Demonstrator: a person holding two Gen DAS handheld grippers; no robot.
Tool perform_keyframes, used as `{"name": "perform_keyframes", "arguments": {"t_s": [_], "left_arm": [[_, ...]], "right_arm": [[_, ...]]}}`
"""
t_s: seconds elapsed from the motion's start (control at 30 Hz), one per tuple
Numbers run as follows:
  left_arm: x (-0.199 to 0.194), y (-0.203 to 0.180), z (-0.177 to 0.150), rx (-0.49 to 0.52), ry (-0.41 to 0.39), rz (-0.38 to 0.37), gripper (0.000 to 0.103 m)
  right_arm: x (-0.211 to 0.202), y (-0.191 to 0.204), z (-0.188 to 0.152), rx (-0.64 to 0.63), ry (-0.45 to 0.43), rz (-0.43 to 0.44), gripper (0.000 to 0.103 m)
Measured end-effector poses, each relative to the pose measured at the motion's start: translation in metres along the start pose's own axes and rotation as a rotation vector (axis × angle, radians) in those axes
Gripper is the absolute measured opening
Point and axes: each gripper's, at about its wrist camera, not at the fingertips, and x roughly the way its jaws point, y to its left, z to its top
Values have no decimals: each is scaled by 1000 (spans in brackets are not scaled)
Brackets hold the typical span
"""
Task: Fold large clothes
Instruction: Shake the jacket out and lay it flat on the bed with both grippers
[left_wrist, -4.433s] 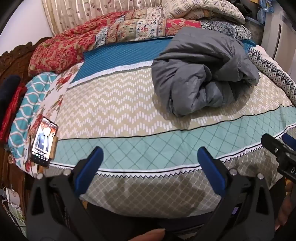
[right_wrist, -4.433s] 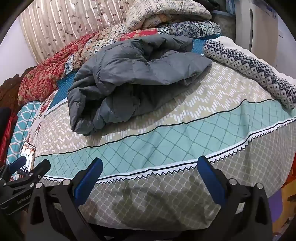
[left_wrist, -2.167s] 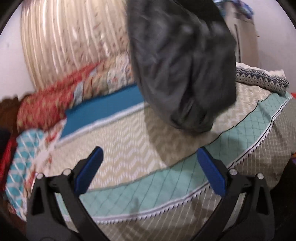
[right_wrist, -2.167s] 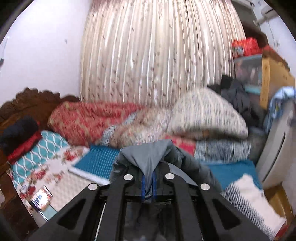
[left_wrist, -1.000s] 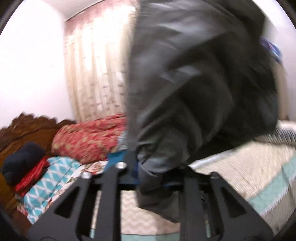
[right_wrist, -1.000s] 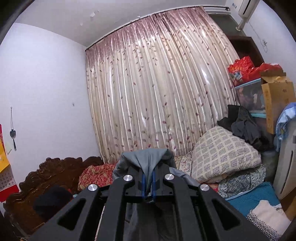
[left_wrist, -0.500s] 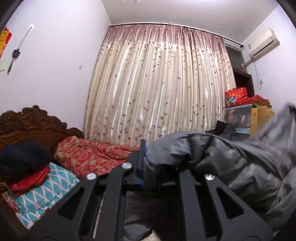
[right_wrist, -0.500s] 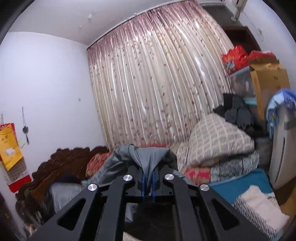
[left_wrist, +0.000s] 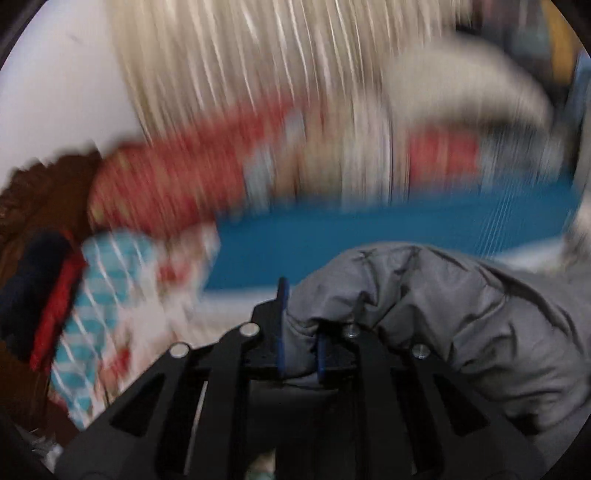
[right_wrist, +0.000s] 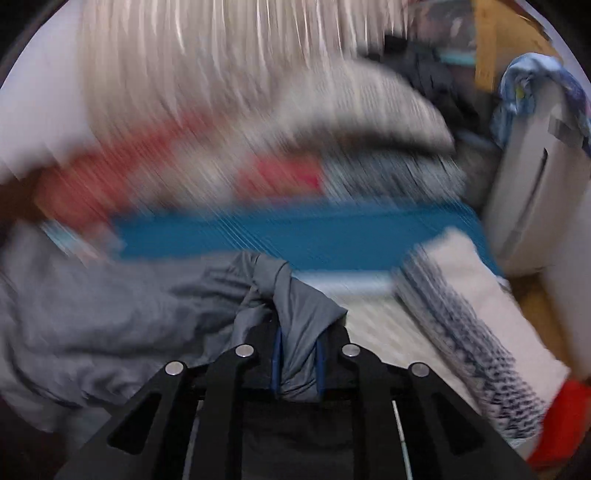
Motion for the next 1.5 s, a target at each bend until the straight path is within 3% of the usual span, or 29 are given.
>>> {"name": "perform_keyframes", "arguments": {"t_s": [0.07,0.13,0.2,0.27,0.37,0.43,0.5,0.57,0.67,0.77,0.83,0.9,0.93,0.97,1.07,1.1,1.17,1.23,1.37,1.5], "left_arm": [[55,-23,-41,7,160,-22,11],[75,-32,-79,5,197,-42,11],[79,-35,-107,34,186,-51,16],[75,-35,-124,42,158,-65,24],[59,-33,-136,56,89,-70,41],[46,-36,-147,77,36,-54,55],[31,-38,-163,111,-15,-25,66],[13,-43,-178,147,-48,-24,67],[-10,-51,-197,177,-64,-121,72],[-2,-70,-206,242,52,-278,77],[12,-85,-200,291,114,-352,73],[25,-104,-167,378,65,-382,70],[30,-109,-149,390,32,-364,70],[44,-115,-107,372,1,-330,70],[81,-112,-18,219,20,-240,71],[94,-109,8,171,14,-161,71],[117,-108,30,124,39,-63,75],[137,-110,27,82,102,-81,75],[135,-125,0,157,47,-35,75],[122,-119,-12,137,-11,-29,75]], "right_arm": [[48,23,-41,-67,86,-18,126],[55,37,-70,-79,62,16,124],[44,49,-93,-155,-28,21,120],[28,48,-106,-149,-84,73,116],[-4,24,-110,7,-197,175,108],[-24,16,-114,99,-260,218,89],[-39,15,-130,183,-288,265,82],[-42,17,-127,211,-255,327,82],[-34,45,-131,133,-127,422,82],[-1,82,-124,-2,85,456,87],[22,100,-105,-66,177,519,95],[48,123,-64,-188,207,541,97],[58,130,-41,-225,169,509,98],[70,135,-5,-227,108,469,98],[107,126,86,-70,-21,373,98],[121,121,108,4,-26,311,98],[140,116,120,120,1,270,98],[150,123,113,186,26,290,98],[127,143,78,153,-54,291,98],[110,135,57,147,-151,282,98]]}}
